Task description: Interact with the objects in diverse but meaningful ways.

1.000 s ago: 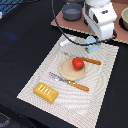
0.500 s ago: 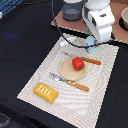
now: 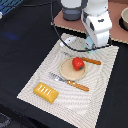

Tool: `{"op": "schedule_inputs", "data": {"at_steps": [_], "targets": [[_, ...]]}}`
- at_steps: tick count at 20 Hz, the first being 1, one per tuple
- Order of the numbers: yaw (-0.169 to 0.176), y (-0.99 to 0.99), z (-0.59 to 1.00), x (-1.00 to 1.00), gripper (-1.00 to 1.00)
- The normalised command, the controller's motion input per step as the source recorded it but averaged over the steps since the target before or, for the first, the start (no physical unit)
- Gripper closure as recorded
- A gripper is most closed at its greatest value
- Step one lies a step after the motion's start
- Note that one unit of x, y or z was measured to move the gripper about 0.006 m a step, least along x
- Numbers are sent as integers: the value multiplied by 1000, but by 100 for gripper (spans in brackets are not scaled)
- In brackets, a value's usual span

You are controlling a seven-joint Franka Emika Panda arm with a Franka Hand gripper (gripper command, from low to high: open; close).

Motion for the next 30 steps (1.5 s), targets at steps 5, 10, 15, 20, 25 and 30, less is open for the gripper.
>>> {"op": "schedule_inputs", "data": {"at_steps": [5,10,15,20,25,30], "targets": [[0,85,0,222,100],[0,101,99,155,100],[-1,-137,886,-542,100],[-4,-252,670,-800,100],[-5,-199,322,-866,100],[-13,-170,59,-926,100]]}}
